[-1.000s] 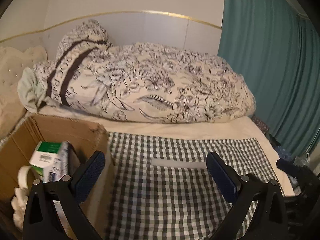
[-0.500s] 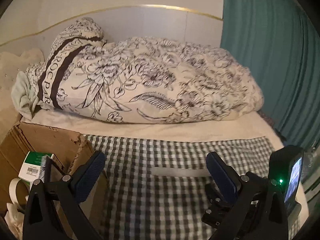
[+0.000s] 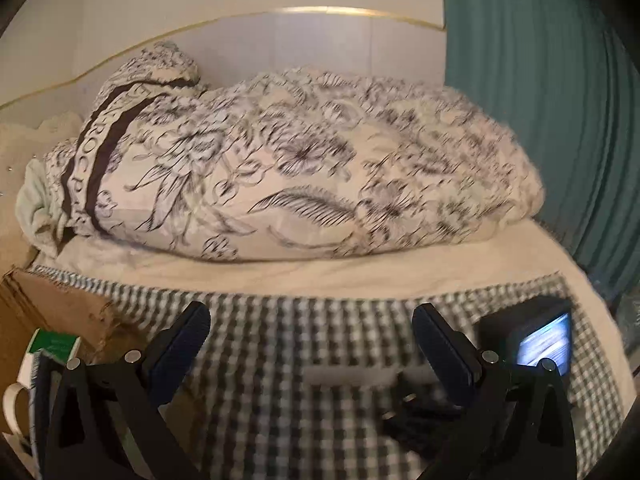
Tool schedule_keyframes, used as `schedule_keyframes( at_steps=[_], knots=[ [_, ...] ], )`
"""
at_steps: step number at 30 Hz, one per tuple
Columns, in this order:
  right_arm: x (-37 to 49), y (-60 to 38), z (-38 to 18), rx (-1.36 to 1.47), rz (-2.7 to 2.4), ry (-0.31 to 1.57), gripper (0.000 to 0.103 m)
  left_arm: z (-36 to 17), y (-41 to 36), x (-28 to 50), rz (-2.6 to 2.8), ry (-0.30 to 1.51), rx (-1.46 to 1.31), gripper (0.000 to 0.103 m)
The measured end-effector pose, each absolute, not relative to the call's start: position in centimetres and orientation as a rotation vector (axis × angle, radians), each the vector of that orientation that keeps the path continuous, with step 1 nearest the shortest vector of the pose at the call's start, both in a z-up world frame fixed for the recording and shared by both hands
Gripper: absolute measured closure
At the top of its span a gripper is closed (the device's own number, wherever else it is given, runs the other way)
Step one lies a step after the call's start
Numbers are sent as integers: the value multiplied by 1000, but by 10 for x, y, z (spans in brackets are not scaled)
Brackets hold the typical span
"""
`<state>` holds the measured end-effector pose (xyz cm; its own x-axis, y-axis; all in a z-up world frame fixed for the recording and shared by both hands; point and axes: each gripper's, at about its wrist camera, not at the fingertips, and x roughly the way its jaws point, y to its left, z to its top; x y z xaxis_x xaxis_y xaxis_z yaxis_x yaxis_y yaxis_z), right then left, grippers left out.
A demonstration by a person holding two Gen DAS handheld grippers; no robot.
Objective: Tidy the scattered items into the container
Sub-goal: 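Move the right tool to the white plastic stick and grasp it, then lift the white stick with the right tool and carry it over the box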
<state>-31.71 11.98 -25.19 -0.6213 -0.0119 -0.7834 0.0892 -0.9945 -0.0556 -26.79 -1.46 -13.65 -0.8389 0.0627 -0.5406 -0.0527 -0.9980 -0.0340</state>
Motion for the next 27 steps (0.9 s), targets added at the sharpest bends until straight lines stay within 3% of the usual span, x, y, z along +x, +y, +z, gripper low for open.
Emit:
schedule_keyframes(
  at_steps=[2,4,5,7,12,27],
  knots=[
    [-314,118,-251,1320,-2773,150,23,-136,-11,-269,2949,-29,-867,0],
    [-311,117,-249,1290,-2732,120,69,-140,-11,-273,2940,-39,-903,0],
    [-309,115,-248,1290,-2713,110,72,-142,-12,-275,2939,-48,-916,0],
    [-306,111,-247,1287,-2686,112,87,-144,-14,-277,2932,-75,-941,0],
    [-292,118,-236,1263,-2666,56,91,-137,-18,-271,2896,-156,-912,0],
    [-230,155,-157,1138,-2795,29,91,-99,-5,-224,2914,-52,-851,0]
  ],
)
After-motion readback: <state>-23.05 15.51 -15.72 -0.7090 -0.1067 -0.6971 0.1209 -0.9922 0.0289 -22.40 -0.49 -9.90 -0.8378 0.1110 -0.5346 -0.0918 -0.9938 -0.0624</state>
